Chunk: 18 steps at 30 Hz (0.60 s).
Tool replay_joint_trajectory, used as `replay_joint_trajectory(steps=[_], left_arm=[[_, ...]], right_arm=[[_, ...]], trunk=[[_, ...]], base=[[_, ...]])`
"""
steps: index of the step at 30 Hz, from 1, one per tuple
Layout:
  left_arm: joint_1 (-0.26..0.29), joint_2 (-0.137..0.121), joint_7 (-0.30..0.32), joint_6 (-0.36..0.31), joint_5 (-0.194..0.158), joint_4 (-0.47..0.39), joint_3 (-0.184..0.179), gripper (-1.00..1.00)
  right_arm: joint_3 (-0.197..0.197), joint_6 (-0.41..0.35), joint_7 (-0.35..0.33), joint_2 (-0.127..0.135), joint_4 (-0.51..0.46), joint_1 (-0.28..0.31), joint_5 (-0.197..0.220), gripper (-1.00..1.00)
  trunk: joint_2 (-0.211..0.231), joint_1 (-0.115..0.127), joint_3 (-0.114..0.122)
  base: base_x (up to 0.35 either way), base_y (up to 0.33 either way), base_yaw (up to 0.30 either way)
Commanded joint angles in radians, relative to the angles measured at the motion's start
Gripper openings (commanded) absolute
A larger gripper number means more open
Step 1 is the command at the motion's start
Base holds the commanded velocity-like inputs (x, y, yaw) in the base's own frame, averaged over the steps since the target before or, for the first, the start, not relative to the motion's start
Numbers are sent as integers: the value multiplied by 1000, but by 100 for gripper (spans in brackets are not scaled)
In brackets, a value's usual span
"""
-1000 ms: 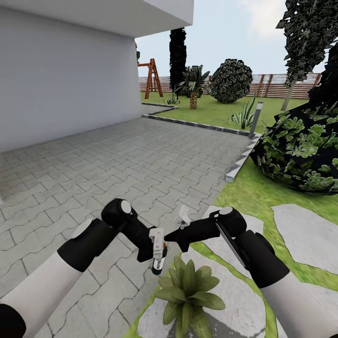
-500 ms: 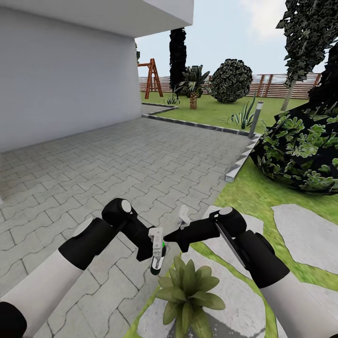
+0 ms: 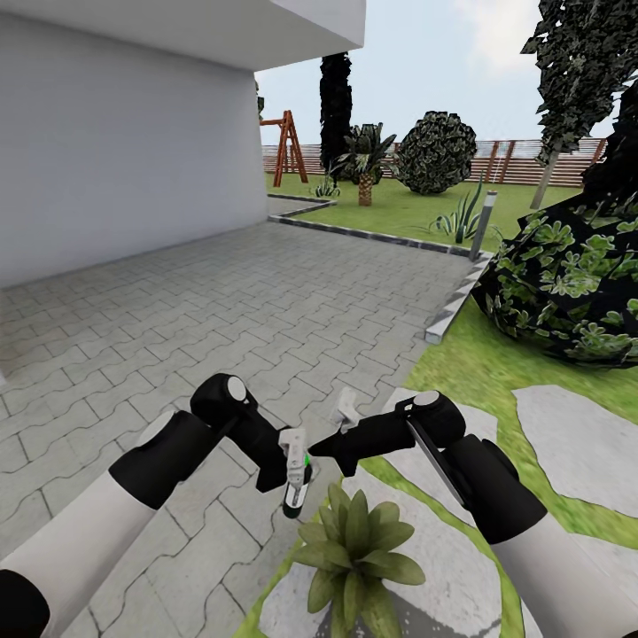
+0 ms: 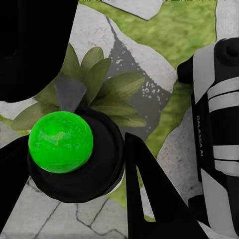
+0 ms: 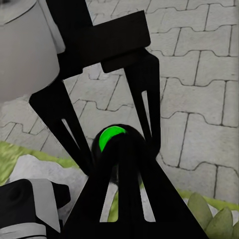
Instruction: Pick up the pesticide atomizer in the garden and spray insectifuge to fully cover both potted plants in the garden.
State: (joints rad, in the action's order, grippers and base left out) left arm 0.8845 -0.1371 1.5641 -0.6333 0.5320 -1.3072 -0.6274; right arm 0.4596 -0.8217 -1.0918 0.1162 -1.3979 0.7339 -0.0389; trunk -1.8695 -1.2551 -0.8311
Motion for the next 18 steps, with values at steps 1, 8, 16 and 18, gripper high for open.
replay_joint_trajectory(steps=[1, 8, 16, 18], left_arm=[[1, -2, 7, -10, 6, -1, 0, -100], [-2, -32, 7, 2, 6, 9, 28, -100], [-4, -181, 7, 10, 6, 67, 79, -100], [-4, -204, 7, 30, 6, 87, 137, -100]], right_arm=[[1, -5, -4, 0, -1, 1, -4, -100], [1, -5, -5, 0, -1, 1, -4, -100], [0, -5, -4, 8, -2, 1, -4, -100], [-3, -5, -4, 10, -2, 1, -4, -100]], trunk=[[0, 0, -1], [0, 0, -1], [0, 0, -1], [0, 0, -1]], base=[[0, 0, 0], [0, 0, 0], [0, 0, 0], [0, 0, 0]])
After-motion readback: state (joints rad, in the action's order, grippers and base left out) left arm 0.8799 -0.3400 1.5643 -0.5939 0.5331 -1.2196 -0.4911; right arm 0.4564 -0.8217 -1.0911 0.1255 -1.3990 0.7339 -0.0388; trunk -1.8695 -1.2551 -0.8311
